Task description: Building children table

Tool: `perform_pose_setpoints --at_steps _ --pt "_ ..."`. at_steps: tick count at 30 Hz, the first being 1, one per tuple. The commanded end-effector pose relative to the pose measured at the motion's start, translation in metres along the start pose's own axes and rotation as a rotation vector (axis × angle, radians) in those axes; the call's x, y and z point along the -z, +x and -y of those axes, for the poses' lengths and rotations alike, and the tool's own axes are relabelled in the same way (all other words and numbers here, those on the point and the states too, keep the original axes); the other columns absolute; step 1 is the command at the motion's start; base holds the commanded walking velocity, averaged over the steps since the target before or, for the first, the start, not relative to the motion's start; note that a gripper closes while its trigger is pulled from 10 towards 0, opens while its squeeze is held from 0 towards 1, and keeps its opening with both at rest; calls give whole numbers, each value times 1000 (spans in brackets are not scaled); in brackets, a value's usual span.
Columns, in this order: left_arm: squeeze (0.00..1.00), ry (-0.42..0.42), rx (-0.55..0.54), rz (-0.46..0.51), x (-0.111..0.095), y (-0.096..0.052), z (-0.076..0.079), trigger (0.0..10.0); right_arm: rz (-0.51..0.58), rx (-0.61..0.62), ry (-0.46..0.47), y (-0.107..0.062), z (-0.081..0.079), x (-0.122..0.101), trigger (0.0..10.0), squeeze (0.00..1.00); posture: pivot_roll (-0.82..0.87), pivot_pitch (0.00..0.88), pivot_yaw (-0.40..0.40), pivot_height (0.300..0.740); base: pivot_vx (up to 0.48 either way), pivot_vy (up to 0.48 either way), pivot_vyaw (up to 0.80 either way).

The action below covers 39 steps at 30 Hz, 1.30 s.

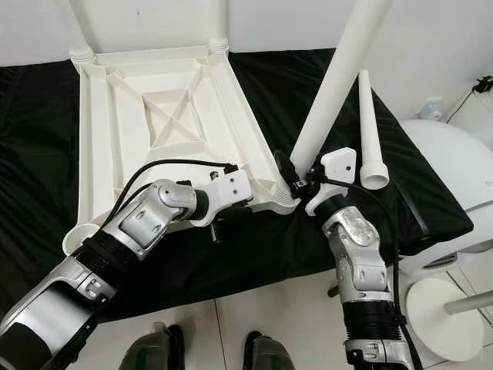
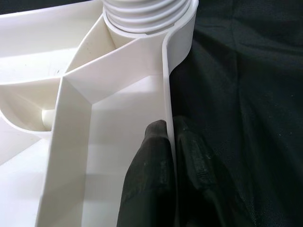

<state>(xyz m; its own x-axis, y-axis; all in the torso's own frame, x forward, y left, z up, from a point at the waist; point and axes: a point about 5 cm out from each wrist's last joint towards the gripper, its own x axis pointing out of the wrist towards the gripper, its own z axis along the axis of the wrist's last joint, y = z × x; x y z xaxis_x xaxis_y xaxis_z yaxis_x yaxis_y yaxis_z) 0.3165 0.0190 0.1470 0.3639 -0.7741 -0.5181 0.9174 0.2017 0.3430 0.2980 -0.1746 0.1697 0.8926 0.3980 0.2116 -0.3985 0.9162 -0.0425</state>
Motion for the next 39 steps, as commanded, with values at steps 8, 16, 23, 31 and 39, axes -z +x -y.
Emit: perform_pose_setpoints --at_steps 8,16,23,31,39 --pt "0 -15 -51 -43 11 -3 -5 10000 -99 69 38 -8 -4 21 10000 0 -25 128 -26 740 0 0 0" --pt "0 -13 -52 -43 10 -3 -5 10000 -83 86 28 -5 -14 18 10000 0 -26 129 -29 740 0 0 0" --pt "0 -14 -54 -41 9 -3 -6 10000 -81 97 33 -4 -21 18 10000 0 -25 130 -32 740 0 0 0" --pt "0 -15 -55 -39 9 -3 -6 10000 -71 141 38 -3 -26 17 10000 0 -25 130 -33 740 0 0 0" --pt "0 -10 -52 -39 9 -4 -7 10000 -68 249 37 -3 -28 19 10000 0 -21 131 -31 740 0 0 0"
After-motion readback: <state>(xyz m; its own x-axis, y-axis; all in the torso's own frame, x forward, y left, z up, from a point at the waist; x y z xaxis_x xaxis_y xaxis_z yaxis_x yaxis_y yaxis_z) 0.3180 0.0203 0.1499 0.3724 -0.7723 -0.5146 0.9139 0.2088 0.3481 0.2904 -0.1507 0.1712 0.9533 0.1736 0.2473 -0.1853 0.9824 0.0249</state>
